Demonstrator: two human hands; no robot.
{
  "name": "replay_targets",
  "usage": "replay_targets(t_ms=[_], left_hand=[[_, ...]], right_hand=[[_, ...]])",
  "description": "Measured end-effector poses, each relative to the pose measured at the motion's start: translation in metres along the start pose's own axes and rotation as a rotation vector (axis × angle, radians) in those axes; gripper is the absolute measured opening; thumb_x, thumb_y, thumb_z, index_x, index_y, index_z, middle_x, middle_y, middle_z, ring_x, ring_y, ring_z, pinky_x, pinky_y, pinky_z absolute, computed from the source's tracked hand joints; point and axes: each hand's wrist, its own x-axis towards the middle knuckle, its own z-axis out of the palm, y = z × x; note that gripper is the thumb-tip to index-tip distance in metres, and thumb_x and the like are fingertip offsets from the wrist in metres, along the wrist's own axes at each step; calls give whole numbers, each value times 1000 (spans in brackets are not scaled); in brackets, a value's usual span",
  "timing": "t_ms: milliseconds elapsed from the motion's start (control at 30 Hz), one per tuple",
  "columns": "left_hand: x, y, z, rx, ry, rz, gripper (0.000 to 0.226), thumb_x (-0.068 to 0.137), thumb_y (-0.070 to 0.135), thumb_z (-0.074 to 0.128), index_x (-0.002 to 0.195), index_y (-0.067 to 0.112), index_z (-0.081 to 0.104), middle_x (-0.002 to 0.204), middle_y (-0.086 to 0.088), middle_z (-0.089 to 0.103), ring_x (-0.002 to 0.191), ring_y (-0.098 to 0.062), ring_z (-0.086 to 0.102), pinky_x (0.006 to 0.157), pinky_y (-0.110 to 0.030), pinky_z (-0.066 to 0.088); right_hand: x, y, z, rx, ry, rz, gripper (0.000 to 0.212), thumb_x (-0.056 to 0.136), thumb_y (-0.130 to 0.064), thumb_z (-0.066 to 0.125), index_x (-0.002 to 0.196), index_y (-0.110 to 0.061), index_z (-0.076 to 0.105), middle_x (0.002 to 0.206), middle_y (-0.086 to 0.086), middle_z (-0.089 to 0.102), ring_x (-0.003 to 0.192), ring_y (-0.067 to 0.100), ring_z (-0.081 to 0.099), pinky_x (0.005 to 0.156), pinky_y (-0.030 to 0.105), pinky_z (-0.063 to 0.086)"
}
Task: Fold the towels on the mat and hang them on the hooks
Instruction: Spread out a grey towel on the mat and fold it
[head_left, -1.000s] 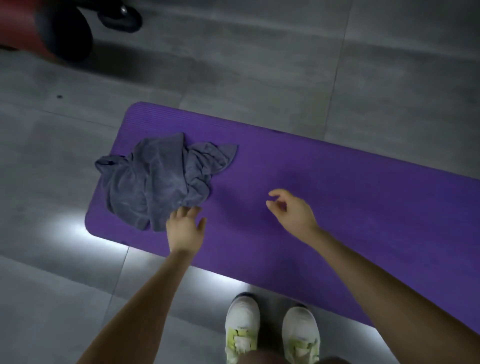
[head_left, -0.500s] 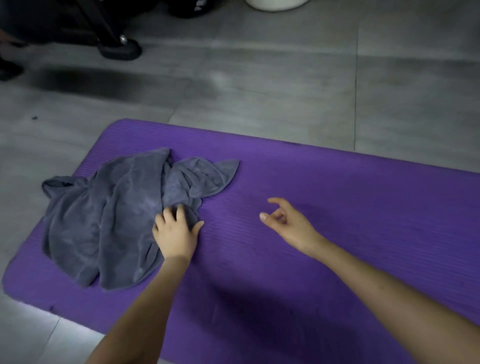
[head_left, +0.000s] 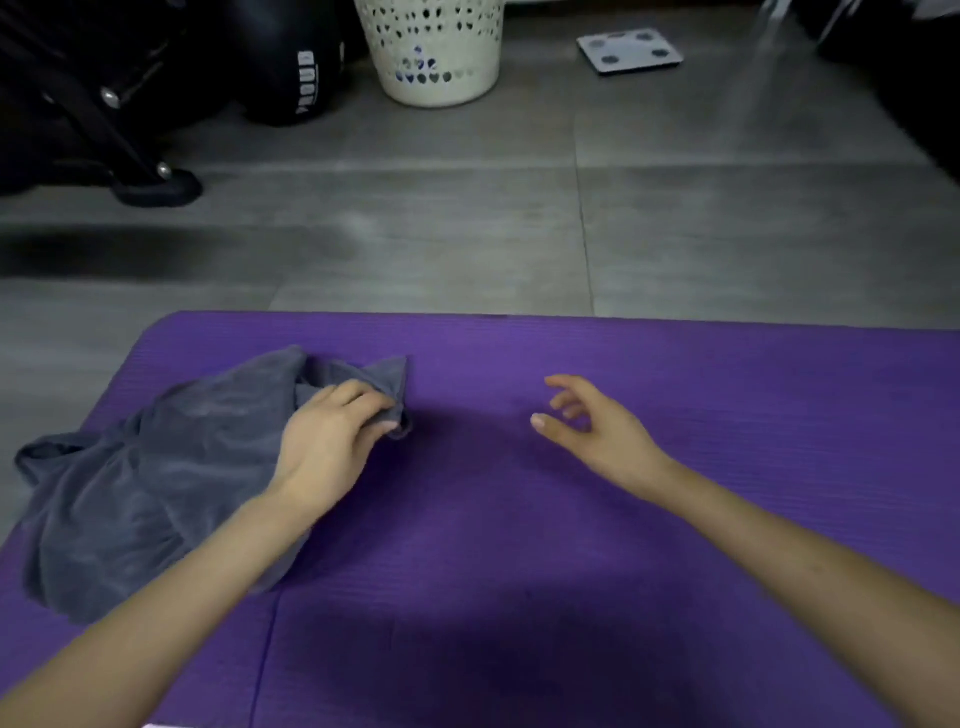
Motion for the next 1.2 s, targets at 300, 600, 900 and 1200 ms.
replay_targets(t_ms=[300, 600, 900, 1200], left_hand=[[71, 121, -54, -394, -286, 109, 29, 72, 55, 52, 93, 37, 58, 81, 23, 60, 81, 1, 56, 71, -17, 42], [157, 313, -89, -756, -499, 199, 11, 82, 12, 67, 89, 20, 65, 76, 2, 65, 68, -2, 56, 61, -15, 47], [216, 412, -71, -1042, -479, 101, 15, 78, 5, 70, 85, 17, 65, 79, 0, 59, 64, -5, 59, 59, -18, 50], [196, 448, -11, -1229, -328, -132, 23, 75, 0, 73, 86, 15, 60, 74, 0, 58, 56, 2, 54, 68, -14, 51]], right_hand=[[-48, -34, -74, 268, -37, -222, 72, 70, -35, 71, 134, -26, 39, 124, -4, 57, 118, 1, 50, 98, 7, 32], [-112, -26, -215, 438, 266, -309, 30, 77, -3, 71, 100, -20, 62, 72, -7, 67, 68, -1, 57, 73, 13, 46], [-141, -6, -340, 336, 613, -228, 15, 77, -13, 75, 68, -20, 66, 66, -2, 65, 60, 5, 57, 62, 21, 48], [-131, 2, -373, 284, 749, -155, 14, 80, -25, 73, 68, -21, 65, 67, -3, 65, 64, 9, 58, 68, 35, 48]])
